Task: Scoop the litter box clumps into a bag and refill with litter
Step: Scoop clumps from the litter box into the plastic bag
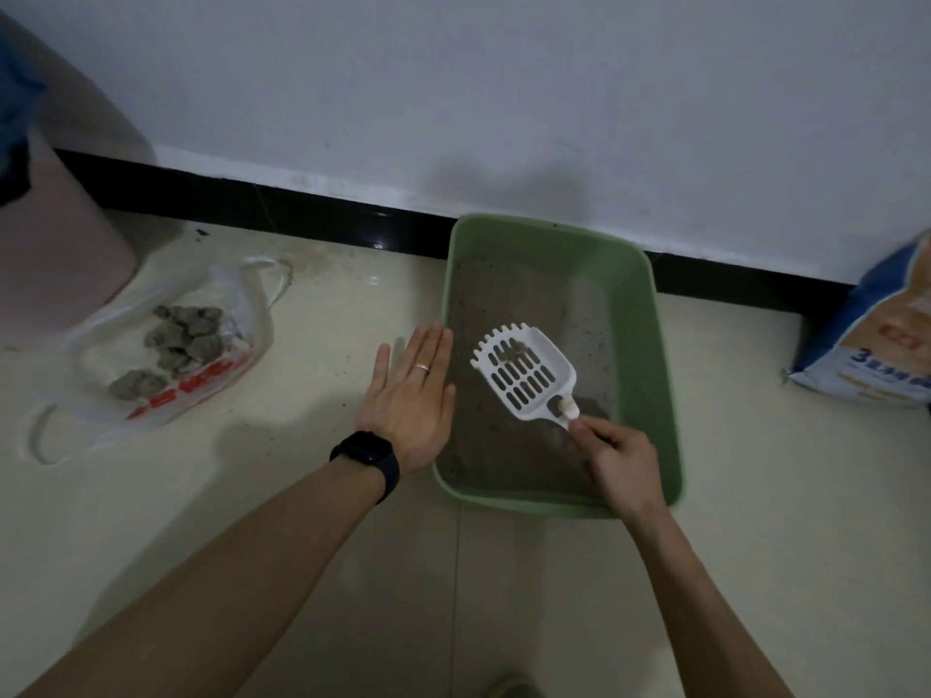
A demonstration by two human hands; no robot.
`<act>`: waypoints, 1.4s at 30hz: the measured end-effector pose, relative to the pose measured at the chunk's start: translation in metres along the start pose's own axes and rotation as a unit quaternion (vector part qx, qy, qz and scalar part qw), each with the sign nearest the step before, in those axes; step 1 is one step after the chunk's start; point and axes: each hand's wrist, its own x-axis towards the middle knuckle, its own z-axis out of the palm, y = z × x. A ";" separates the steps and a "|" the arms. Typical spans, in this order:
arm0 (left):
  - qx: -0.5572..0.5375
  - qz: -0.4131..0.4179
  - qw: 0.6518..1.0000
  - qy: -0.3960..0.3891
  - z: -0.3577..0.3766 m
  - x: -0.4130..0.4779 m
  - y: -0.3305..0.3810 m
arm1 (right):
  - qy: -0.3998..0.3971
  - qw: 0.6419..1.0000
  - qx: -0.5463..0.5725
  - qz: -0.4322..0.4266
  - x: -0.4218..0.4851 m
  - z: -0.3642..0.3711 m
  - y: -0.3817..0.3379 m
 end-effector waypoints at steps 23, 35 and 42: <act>0.078 -0.118 0.989 -0.051 -0.059 -0.038 -0.151 | -0.049 0.997 0.002 -0.065 -0.026 0.074 -0.109; -0.051 -0.311 0.945 -0.090 -0.068 -0.106 -0.293 | -0.110 0.922 -0.271 -0.255 -0.044 0.226 -0.215; -0.068 -0.336 0.932 -0.117 -0.060 -0.105 -0.286 | -0.014 0.751 -0.462 -0.472 -0.044 0.257 -0.220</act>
